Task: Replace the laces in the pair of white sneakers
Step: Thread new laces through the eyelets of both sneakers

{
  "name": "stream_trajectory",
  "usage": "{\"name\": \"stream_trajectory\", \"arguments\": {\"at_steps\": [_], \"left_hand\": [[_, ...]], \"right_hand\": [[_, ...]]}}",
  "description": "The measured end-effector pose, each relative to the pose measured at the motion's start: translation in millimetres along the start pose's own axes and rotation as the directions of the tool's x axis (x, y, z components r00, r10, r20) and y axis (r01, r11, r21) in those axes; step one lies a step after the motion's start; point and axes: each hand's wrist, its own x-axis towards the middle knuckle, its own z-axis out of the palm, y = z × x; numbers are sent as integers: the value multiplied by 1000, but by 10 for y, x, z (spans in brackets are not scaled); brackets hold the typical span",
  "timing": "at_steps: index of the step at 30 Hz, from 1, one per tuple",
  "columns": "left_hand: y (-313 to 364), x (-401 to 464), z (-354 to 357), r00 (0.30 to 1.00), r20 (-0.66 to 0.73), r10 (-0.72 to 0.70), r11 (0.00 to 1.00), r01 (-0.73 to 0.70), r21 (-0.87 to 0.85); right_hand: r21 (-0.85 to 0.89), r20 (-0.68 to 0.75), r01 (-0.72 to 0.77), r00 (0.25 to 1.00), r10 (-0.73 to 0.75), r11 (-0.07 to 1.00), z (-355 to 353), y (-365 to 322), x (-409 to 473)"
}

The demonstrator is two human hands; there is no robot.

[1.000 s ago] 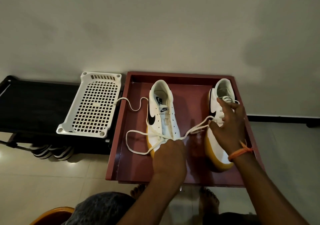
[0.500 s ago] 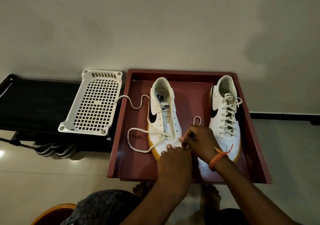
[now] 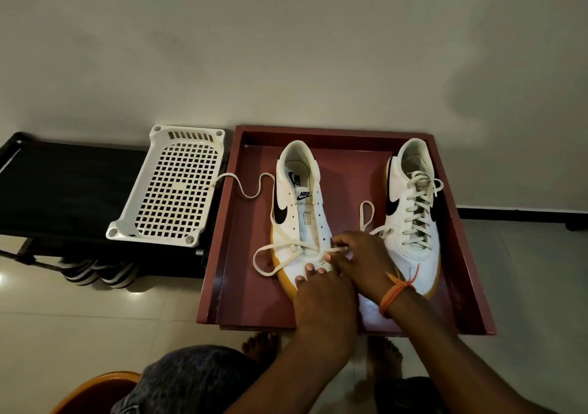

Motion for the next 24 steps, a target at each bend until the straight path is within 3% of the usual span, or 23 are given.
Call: {"name": "stream_trajectory", "arguments": {"at_steps": [2,5,8,12,15,17,18,20,21,22,24], "left_hand": [[-1,3,-17,1000,1,-7,1000,7,-18],[-19,-19,-40,1000,-11,-5,1000,5,-13],[-53,-37,-18,1000,-22,20,1000,-19,14],[-70,-45,-18,999,-20,33,999,-33,13],[-101,-44,-71,997,-75,25,997,-30,-73],[-239,19,-163,994,-109,30,978,-52,-202],[-361,76,-220,992,-124,-13,931,-33,-363],[-662,201,-303,980,-152,-131,723,-11,-691],[-815,239,-347,945,-220,-241,637,-17,-771],[-959,279,-359,881,-307,-361,613,-24,-790],[-1118,309,-344,779,-394,-488,646,18,-763]], "right_hand": [[-34,18,-35,999,36,999,55,9,-14],[217,25,-149,989,147,965,-36,41,-12],[435,-114,-223,947,299,873,-252,150,68],[473,-290,-199,885,365,858,-415,243,101],[443,-272,-177,907,320,879,-382,107,63],[291,-315,-98,930,192,952,-356,50,68],[185,-315,-41,944,99,982,-340,20,69],[67,-238,58,971,-40,996,-257,-4,46],[61,-176,82,982,-71,995,-200,-16,21],[66,-123,90,989,-82,994,-144,-19,5],[101,-55,73,996,-68,992,-96,-54,-17]]}}
